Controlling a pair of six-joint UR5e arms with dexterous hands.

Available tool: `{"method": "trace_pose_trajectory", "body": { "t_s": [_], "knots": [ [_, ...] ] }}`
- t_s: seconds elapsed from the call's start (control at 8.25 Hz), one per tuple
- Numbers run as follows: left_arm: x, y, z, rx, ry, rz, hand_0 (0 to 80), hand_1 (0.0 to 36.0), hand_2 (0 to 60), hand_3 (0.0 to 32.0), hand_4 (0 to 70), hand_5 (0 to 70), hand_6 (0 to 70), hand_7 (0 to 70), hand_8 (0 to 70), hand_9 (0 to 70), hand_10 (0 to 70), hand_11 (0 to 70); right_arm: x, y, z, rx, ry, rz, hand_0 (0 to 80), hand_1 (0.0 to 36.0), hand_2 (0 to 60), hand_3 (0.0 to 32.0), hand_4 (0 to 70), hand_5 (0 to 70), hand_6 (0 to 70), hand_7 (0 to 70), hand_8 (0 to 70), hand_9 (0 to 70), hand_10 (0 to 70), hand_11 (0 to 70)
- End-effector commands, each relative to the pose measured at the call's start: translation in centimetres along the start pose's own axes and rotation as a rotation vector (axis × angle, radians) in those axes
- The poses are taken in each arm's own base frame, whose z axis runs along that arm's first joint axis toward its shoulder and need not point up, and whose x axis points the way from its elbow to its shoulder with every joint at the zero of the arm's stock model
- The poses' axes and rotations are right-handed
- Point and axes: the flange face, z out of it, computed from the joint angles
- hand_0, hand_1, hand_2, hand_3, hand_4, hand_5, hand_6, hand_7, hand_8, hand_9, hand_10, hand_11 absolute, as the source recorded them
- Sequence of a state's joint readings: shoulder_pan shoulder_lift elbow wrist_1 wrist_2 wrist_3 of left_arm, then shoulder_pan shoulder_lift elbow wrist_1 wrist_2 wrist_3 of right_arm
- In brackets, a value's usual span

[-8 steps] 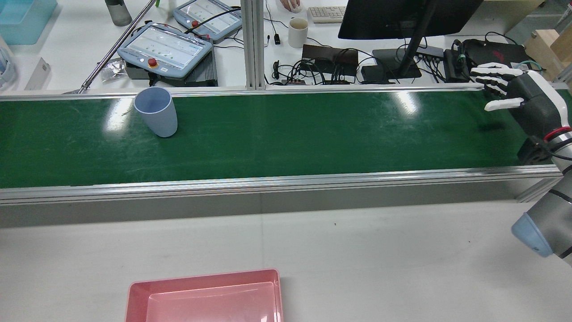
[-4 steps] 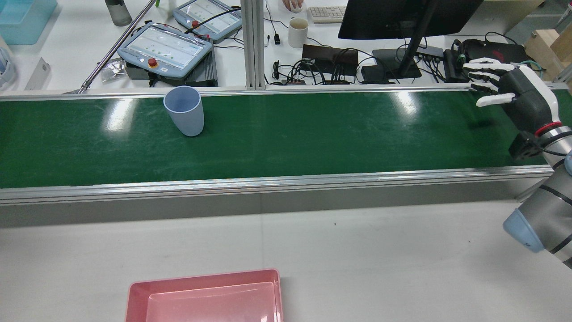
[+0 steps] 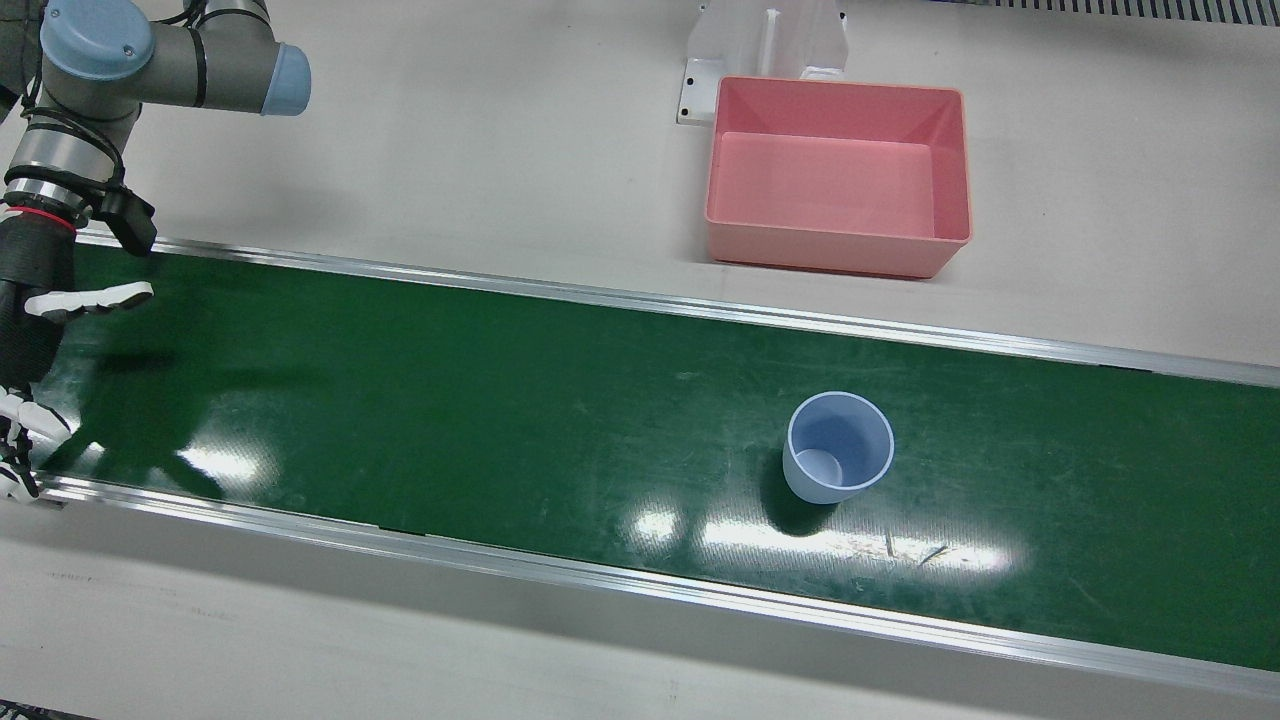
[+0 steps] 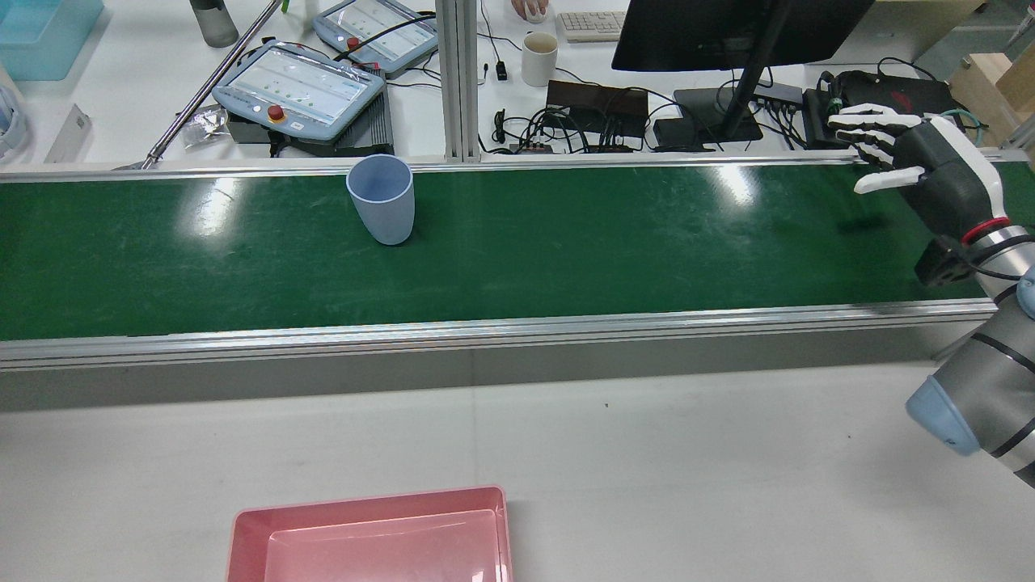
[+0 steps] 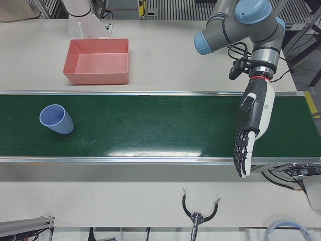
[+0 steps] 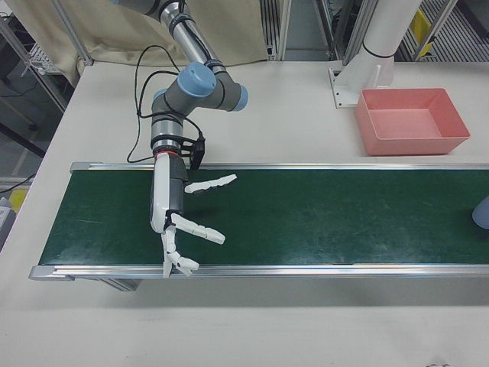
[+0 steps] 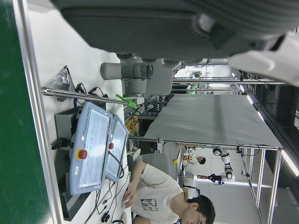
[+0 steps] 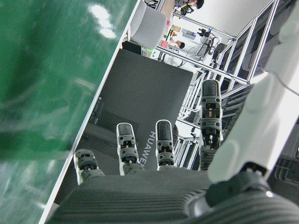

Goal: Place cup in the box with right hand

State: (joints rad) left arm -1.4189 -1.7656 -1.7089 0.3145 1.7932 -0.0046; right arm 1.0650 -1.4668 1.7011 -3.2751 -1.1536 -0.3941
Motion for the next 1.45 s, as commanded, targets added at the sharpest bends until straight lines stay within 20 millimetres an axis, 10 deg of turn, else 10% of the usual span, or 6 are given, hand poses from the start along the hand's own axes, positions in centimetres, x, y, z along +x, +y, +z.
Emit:
{"method": "trace_pose_trajectory", "body": {
  "t_s": [0.0, 1.33],
  "knots": [
    [0.0, 0.0, 0.0, 0.000, 0.000, 0.000, 0.0, 0.0, 0.0, 0.0, 0.0, 0.0, 0.0, 0.0, 0.0, 0.0, 0.0, 0.0, -0.2, 0.4, 0.0, -0.008, -0.004, 0.007, 50.2, 2.5, 0.0, 24.2, 34.3, 5.2, 5.7, 38.0, 14.9, 19.6, 9.3, 13.9],
    [0.0, 0.0, 0.0, 0.000, 0.000, -0.002, 0.0, 0.0, 0.0, 0.0, 0.0, 0.0, 0.0, 0.0, 0.0, 0.0, 0.0, 0.0, 2.9, 1.8, -0.6, -0.033, 0.052, -0.042, 50.2, 2.7, 0.0, 25.0, 30.8, 5.6, 6.1, 39.5, 15.4, 20.3, 10.5, 15.7]
  ]
}}
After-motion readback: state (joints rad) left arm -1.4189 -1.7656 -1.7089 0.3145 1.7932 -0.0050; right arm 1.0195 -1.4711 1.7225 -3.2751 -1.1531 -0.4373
